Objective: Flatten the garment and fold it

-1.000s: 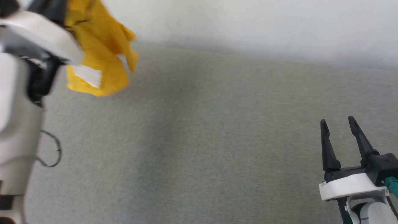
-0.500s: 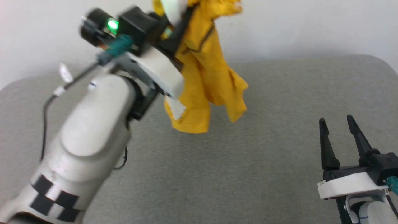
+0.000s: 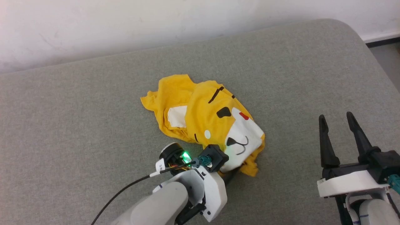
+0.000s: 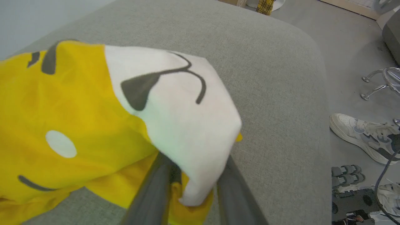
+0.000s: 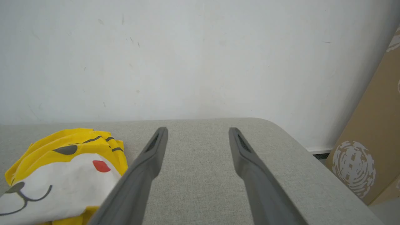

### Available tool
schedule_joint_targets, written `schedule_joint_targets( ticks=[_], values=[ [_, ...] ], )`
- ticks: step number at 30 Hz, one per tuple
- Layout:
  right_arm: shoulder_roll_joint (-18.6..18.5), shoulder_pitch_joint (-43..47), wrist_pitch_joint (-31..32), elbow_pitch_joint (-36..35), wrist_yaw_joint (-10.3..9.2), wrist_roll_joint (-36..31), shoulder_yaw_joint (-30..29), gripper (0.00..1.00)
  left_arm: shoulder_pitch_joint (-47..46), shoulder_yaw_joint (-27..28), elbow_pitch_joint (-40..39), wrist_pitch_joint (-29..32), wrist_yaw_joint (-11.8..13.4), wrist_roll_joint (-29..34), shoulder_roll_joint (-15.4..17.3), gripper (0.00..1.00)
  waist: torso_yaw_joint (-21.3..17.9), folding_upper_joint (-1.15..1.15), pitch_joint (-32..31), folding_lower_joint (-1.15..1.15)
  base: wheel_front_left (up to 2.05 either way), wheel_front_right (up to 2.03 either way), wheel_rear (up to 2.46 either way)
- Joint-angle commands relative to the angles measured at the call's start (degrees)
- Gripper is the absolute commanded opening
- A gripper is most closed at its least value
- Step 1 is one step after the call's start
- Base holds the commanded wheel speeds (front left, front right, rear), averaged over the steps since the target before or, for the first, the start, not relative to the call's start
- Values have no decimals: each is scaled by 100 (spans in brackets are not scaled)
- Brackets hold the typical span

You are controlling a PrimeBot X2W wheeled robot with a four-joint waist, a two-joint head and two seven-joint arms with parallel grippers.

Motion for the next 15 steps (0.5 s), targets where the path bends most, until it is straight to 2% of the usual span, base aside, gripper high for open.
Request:
schedule_joint_targets(
  ticks=[1, 4, 9, 15],
  values=[
    [12, -54, -24, 49, -11, -33, 37, 100, 58, 2, 62, -114, -6, -40, -70, 100, 67, 0, 38, -1, 0, 0, 0],
    [12, -37, -25, 111, -11, -85, 57, 100, 55, 43, 83, -389, 34, -46, -165, 100, 278, 0, -116, -1, 0, 0, 0],
    [13, 27, -2, 170, -11, -181, 36, 100, -77, 191, -76, -768, 118, 4, -132, 100, 590, 0, -413, -1, 0, 0, 0],
    [13, 201, 139, 164, -11, -262, -17, 100, -104, 763, -520, -1146, 476, -170, 199, 100, 990, 0, -863, -1, 0, 0, 0]
  ],
)
